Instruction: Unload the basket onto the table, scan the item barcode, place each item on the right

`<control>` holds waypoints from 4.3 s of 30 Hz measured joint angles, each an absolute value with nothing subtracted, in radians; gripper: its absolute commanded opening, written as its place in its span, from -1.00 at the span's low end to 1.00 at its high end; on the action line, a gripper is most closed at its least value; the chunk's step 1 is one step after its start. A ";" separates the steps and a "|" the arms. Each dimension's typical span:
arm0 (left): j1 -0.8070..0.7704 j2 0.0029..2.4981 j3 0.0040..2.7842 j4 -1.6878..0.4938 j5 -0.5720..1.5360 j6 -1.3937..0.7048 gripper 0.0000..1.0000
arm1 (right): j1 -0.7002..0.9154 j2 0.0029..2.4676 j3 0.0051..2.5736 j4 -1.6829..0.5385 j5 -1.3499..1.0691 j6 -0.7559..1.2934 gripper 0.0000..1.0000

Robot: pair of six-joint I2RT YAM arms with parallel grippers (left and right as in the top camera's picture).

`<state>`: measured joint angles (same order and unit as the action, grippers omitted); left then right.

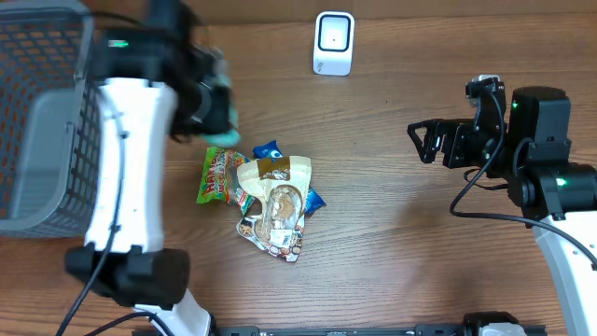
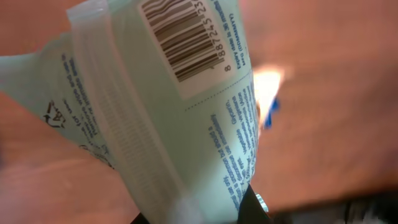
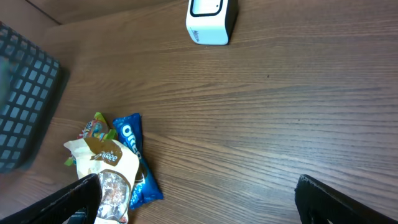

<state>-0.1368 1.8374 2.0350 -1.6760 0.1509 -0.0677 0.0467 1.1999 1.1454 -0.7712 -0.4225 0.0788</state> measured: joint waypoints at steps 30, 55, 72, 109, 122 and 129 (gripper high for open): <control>-0.352 1.842 1.491 -1.236 0.130 -0.148 0.45 | 0.047 1.200 1.146 -0.770 -0.436 0.078 1.00; -0.005 1.842 2.101 -1.436 0.128 -0.204 0.60 | 0.473 1.685 1.152 -0.482 -0.569 0.630 0.66; -0.007 1.842 2.101 -1.419 0.136 -0.204 0.57 | 0.636 1.819 1.152 -0.246 -0.519 0.685 0.39; -0.007 1.842 2.101 -1.398 0.139 -0.204 0.55 | 0.731 1.829 1.156 -0.355 -0.433 0.556 -0.92; -0.007 1.842 2.101 -1.383 0.143 -0.204 0.51 | 0.727 1.639 1.175 -0.729 0.100 0.309 -0.93; -0.007 1.842 2.101 -1.380 0.143 -0.204 0.53 | 0.722 1.697 1.175 -0.749 0.241 0.237 -0.74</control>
<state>-0.0067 1.8420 2.1010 -1.3804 0.1432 -0.2043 0.7223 1.6974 1.1751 -0.7486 0.2405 0.2375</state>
